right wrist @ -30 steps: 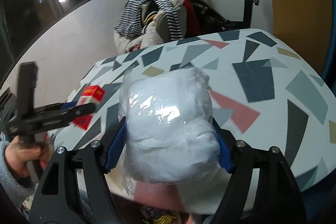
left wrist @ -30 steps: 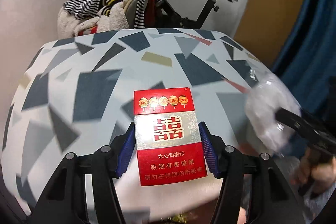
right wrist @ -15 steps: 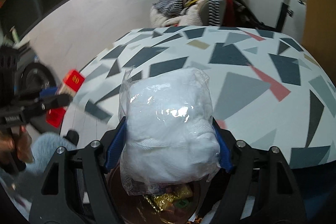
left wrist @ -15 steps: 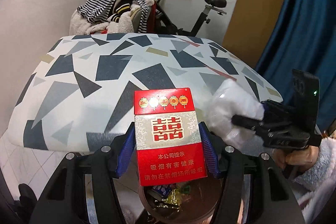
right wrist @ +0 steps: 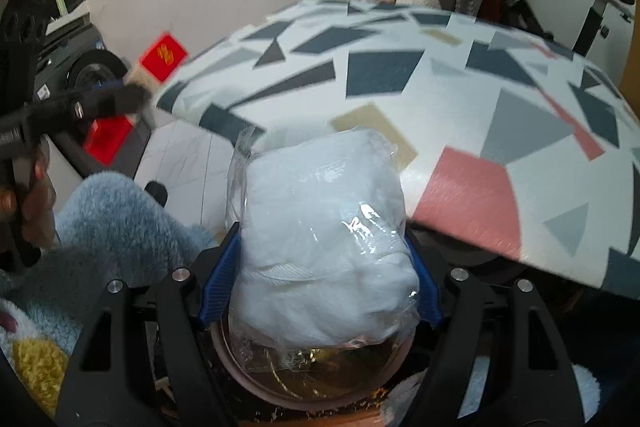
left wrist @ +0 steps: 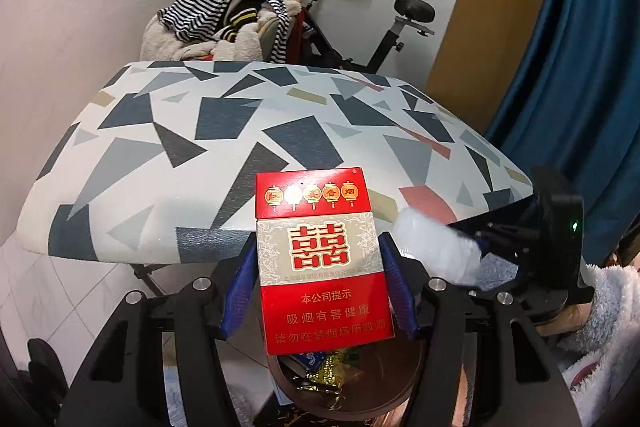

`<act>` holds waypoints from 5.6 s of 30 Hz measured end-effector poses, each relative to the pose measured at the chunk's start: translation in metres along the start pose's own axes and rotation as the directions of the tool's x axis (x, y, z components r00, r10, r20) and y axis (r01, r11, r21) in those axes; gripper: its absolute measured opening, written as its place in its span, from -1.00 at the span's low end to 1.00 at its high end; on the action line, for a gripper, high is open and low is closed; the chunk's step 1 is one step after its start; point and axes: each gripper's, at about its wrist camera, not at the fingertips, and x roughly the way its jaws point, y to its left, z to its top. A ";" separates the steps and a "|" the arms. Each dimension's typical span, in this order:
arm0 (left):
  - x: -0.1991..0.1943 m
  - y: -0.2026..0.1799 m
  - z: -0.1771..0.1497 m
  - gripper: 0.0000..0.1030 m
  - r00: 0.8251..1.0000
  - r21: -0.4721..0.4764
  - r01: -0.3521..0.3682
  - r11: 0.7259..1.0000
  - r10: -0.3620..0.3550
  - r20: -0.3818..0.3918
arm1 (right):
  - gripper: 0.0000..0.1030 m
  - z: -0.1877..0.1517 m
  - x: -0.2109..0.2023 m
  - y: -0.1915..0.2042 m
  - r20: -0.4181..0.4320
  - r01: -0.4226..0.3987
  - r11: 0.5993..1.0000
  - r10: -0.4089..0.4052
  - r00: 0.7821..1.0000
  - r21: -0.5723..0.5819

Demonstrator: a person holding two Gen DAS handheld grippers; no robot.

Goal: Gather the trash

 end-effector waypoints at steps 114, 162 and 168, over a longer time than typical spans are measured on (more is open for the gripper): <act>-0.062 -0.031 0.124 0.89 0.896 0.056 -0.361 0.931 0.330 0.297 | 0.89 0.142 -0.139 -0.023 0.314 0.225 0.972 -0.237 0.919 0.075; -0.061 -0.035 0.127 0.89 0.899 0.084 -0.368 0.926 0.331 0.286 | 0.89 0.141 -0.144 -0.025 0.322 0.230 0.969 -0.246 0.914 0.085; -0.062 -0.034 0.127 0.89 0.900 0.087 -0.368 0.926 0.330 0.285 | 0.89 0.142 -0.146 -0.027 0.322 0.237 0.968 -0.251 0.913 0.084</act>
